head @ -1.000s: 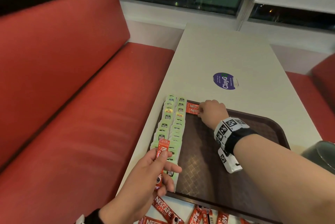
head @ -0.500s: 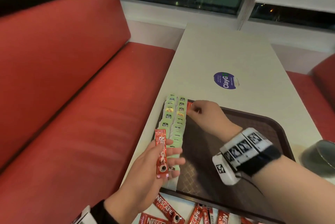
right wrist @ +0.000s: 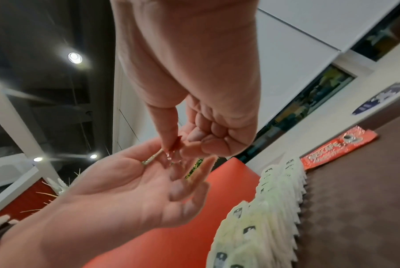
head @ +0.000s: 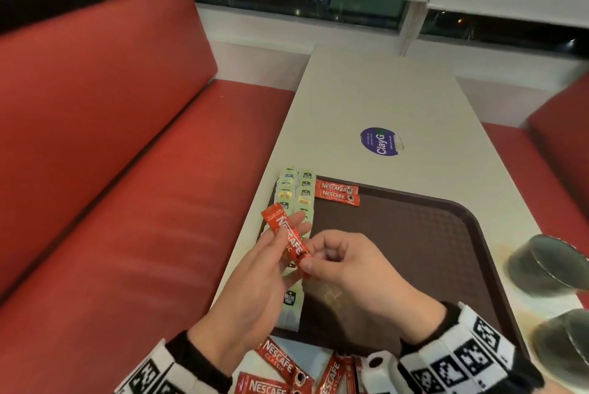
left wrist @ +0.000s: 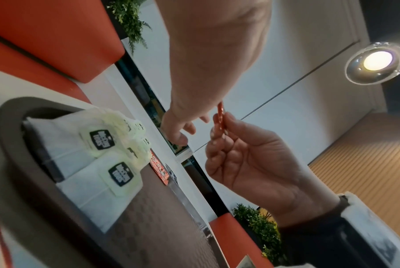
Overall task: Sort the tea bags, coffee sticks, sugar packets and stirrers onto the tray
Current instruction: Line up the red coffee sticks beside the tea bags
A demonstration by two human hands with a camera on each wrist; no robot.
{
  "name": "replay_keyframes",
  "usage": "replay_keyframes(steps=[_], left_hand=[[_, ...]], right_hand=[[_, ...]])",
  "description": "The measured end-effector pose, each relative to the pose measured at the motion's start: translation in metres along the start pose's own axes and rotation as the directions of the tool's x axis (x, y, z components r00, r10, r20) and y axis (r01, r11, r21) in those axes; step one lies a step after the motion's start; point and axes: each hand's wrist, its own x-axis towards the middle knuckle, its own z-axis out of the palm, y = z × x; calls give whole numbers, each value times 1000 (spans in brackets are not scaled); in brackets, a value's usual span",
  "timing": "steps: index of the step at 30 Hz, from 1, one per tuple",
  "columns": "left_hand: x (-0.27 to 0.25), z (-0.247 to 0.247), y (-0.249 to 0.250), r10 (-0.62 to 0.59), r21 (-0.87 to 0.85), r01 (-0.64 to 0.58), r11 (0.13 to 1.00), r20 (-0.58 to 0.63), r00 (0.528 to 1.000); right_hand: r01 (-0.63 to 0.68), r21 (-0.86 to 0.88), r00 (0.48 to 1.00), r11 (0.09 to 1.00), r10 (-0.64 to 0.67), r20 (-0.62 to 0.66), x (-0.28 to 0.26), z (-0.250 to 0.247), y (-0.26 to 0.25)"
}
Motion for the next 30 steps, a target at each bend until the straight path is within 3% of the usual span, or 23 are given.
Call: replay_keyframes(steps=[4, 9, 13, 16, 21, 30], left_hand=[[0, -5, 0, 33, 164, -16, 986, -103, 994], [-1, -12, -1, -27, 263, 79, 962, -199, 980], [-1, -20, 1, -17, 243, 77, 967, -242, 970], [-2, -25, 2, -18, 201, 72, 977, -259, 966], [-6, -31, 1, -14, 184, 63, 981, -258, 966], [-8, -42, -2, -25, 187, 84, 979, -298, 954]], right_hand=[[-9, -102, 998, 995, 4, -55, -1, -14, 3], [-36, -162, 988, 986, 10, -153, 10, -41, 3], [-113, -154, 902, 982, 37, -429, 50, -78, 22], [-264, -213, 829, 941, 109, -549, 80, -105, 39], [-467, -94, 774, 879, 355, -525, 115, -114, 65], [-580, -85, 719, 810, 461, -521, 137, -106, 60]])
